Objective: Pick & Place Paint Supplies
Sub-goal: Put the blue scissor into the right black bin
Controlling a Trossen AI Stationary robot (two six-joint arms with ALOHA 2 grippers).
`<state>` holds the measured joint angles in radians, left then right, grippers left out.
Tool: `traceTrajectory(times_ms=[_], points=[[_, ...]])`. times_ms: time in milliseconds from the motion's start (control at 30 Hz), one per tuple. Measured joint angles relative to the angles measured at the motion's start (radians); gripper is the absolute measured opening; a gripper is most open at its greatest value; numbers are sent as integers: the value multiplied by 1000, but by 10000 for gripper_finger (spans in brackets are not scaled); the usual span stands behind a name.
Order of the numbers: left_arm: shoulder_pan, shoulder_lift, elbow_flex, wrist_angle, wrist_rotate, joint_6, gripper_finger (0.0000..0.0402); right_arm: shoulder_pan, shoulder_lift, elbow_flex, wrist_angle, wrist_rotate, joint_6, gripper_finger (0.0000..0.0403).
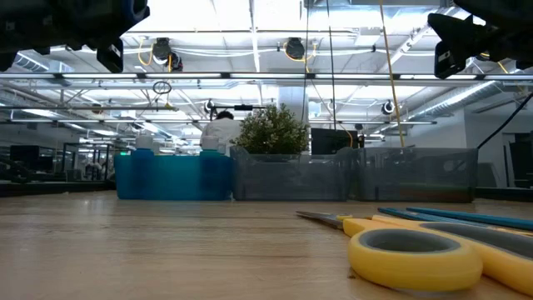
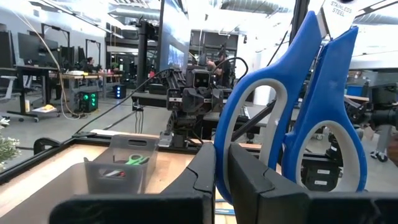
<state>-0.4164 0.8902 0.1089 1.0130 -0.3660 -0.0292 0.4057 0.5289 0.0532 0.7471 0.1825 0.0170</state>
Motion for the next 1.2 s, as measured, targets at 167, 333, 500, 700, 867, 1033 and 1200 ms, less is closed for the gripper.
traceTrajectory(times_ms=[167, 333, 500, 700, 867, 1033, 1200], points=[[0, 0, 0, 0, 0, -2, 20, 0, 0, 0, 0, 0, 0, 150], [0, 0, 0, 0, 0, -11, 20, 0, 0, 0, 0, 0, 4, 150], [0, 0, 0, 1, -6, -16, 20, 0, 0, 0, 0, 0, -1, 150], [0, 0, 0, 2, -55, -51, 20, 0, 0, 0, 0, 0, -2, 150], [0, 0, 0, 2, -79, -66, 20, 0, 0, 0, 0, 0, -2, 150], [0, 0, 1, 2, -88, -77, 20, 0, 0, 0, 0, 0, -2, 150], [0, 0, 3, -1, -88, -85, 20, 0, 0, 0, 0, 0, -2, 150]])
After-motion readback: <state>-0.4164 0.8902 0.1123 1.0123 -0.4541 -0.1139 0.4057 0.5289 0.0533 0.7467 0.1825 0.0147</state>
